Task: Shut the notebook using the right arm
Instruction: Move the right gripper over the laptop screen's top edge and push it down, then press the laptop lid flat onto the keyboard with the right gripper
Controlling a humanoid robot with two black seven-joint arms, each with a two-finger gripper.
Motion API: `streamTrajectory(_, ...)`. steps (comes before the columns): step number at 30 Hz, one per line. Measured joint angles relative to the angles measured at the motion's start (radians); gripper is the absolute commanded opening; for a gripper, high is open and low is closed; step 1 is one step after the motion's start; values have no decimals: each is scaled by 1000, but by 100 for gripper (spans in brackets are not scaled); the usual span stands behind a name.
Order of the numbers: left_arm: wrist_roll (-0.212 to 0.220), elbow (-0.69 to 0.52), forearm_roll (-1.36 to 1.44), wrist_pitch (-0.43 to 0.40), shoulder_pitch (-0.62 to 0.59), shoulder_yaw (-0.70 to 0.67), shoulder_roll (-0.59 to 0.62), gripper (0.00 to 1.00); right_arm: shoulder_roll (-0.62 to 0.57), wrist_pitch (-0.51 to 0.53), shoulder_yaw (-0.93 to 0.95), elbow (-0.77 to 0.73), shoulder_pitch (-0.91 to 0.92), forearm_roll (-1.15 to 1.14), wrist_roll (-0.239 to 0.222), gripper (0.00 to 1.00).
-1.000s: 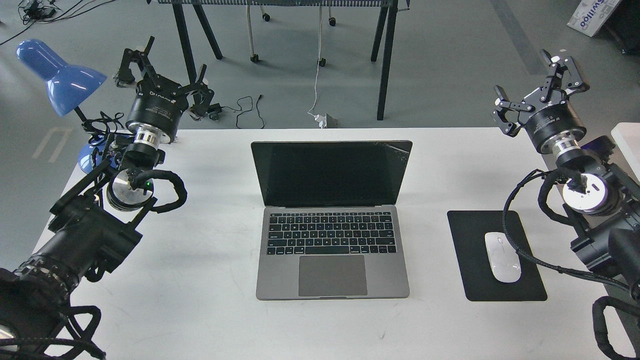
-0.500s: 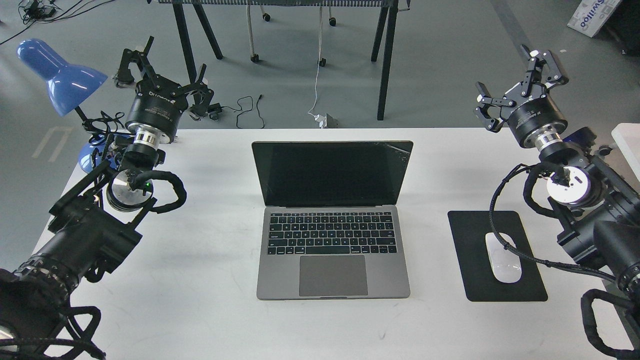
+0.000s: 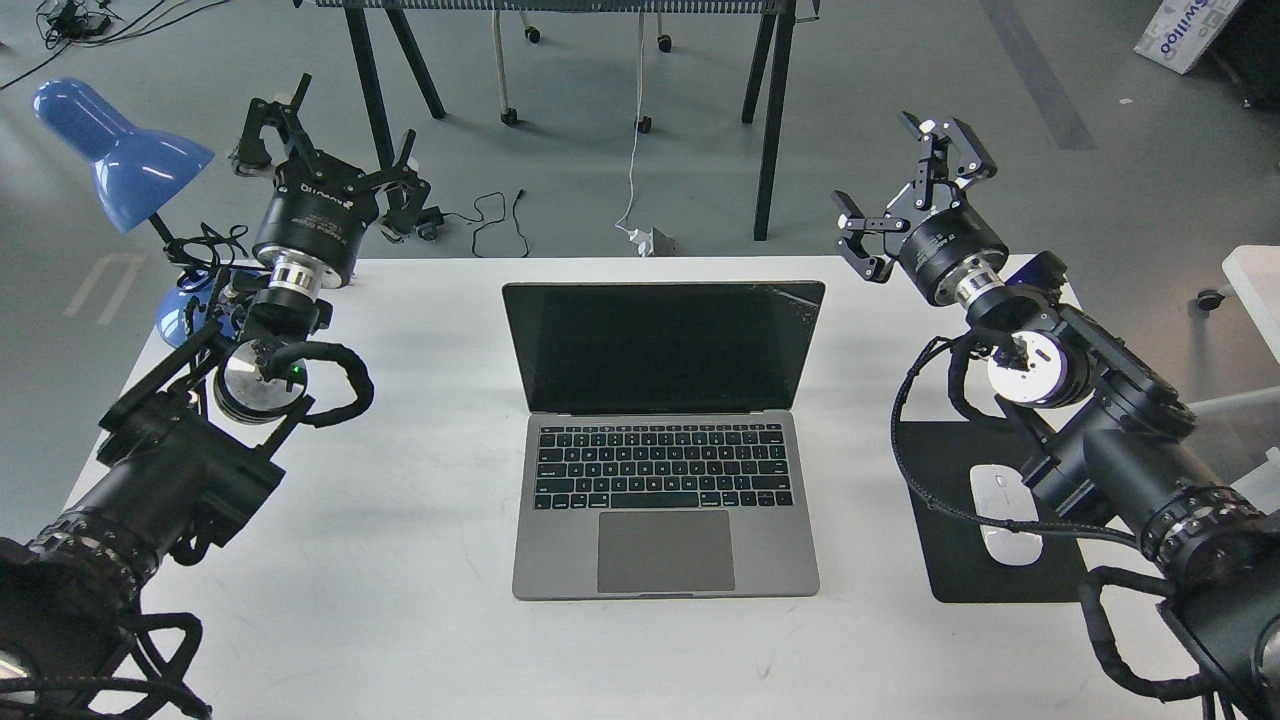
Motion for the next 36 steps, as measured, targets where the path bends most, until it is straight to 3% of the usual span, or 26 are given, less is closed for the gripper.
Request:
streamTrajectory(7,1,0,3,-3,0,1,1,100,-15,12,-9,190,-106,0,-49,100)
streamTrajectory(14,1,0,4,-4,0,2,1,100,-60,31,-18,268,-182,0,-51,100)
streamTrajectory(22,-1,0,4,-4,0,2,1,100,-160,45,-147,411,-270,-2,-50,100)
streamTrajectory(36,-5,-1,4,-4,0,0,1,100,-204,54,-332,421,-315,-24,-42,100)
